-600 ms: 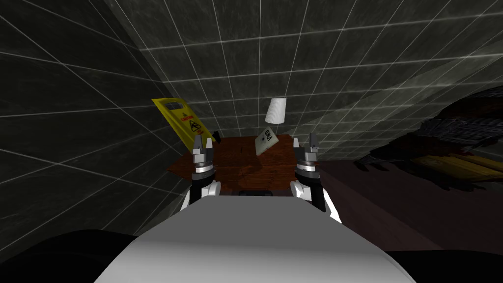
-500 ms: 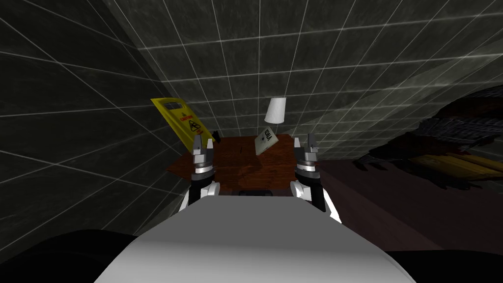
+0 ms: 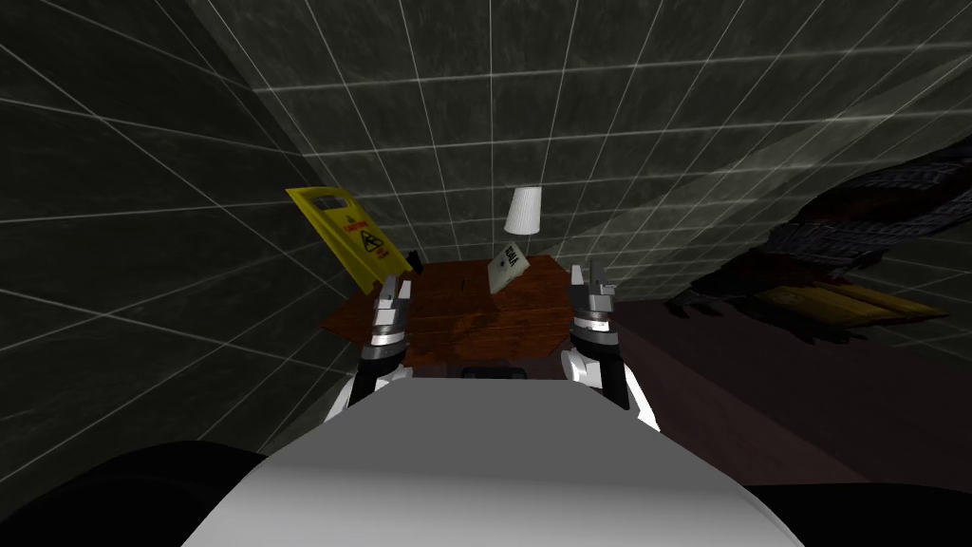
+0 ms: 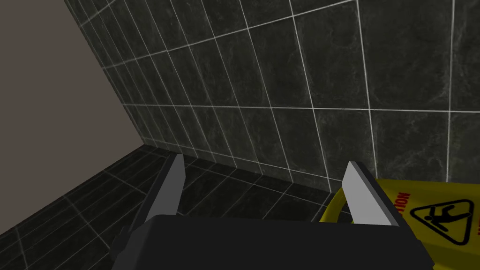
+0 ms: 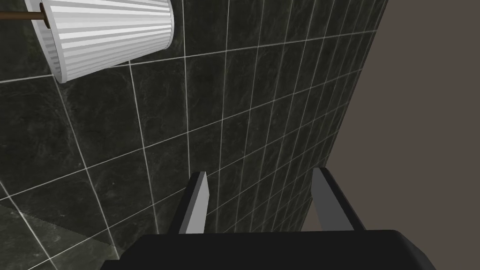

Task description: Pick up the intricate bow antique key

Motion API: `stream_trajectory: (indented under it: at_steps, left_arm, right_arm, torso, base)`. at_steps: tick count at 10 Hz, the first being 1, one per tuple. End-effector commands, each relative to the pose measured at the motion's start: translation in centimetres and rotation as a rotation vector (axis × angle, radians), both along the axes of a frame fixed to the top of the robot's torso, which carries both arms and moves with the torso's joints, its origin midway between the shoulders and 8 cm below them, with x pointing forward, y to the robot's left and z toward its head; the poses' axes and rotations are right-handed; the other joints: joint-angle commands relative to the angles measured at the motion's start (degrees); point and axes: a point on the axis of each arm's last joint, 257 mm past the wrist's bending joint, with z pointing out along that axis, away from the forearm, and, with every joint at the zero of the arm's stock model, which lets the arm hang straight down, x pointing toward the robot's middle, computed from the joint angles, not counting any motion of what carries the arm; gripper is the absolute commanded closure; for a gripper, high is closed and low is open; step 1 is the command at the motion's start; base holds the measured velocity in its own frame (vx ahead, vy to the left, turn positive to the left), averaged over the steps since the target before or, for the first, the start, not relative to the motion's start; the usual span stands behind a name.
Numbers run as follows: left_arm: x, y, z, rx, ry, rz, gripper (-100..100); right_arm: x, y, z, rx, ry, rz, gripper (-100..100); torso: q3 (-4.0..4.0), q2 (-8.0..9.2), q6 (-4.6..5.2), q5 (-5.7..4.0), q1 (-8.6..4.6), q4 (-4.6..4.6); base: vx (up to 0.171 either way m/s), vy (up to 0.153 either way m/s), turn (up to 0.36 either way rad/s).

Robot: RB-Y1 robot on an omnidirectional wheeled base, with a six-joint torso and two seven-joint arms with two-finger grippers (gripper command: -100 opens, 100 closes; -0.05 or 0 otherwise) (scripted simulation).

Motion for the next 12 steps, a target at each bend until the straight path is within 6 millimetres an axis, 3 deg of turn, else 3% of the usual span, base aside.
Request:
stream_trajectory:
  at_steps: [1, 3, 6, 7, 11, 12]
  left_arm:
    - [-0.3, 0.9, -1.7, 0.03, 0.058, 0.017, -100]
    - [-0.6, 1.8, -3.3, 0.053, 0.112, 0.034, -100]
    - [-1.8, 5.0, -8.3, 0.118, 0.281, 0.083, -100]
    - [-2.1, 5.2, -8.9, 0.118, 0.299, 0.088, -100]
    - [-4.9, 9.4, -14.7, 0.17, 0.508, 0.144, -100]
    - [-5.0, 9.5, -14.9, 0.169, 0.514, 0.146, -100]
  right_arm:
    - [0.0, 0.0, 0.0, 0.0, 0.0, 0.0, 0]
    - [0.0, 0.0, 0.0, 0.0, 0.0, 0.0, 0]
    - [0.0, 0.0, 0.0, 0.0, 0.0, 0.0, 0]
    - [0.0, 0.0, 0.0, 0.0, 0.0, 0.0, 0]
    - [0.0, 0.0, 0.0, 0.0, 0.0, 0.0, 0]
    - [0.0, 0.0, 0.0, 0.0, 0.0, 0.0, 0]
  torso:
    - [0.0, 0.0, 0.0, 0.0, 0.0, 0.0]
    - [-0.01, 0.0, 0.02, -0.02, -0.07, -0.01]
    - [-0.04, -0.06, 0.02, 0.0, 0.02, -0.02]
    - [0.01, 0.03, 0.03, -0.01, -0.04, 0.0]
    - [-0.07, -0.12, -0.01, -0.01, 0.0, -0.02]
    - [-0.09, -0.15, 0.02, 0.0, 0.0, -0.03]
  base:
    - [-0.077, -0.047, -0.09]
    - [-0.09, -0.04, -0.111]
    - [-0.091, -0.037, -0.197]
    - [-0.084, -0.049, -0.065]
    - [-0.069, -0.05, -0.183]
    - [-0.039, -0.039, -0.11]
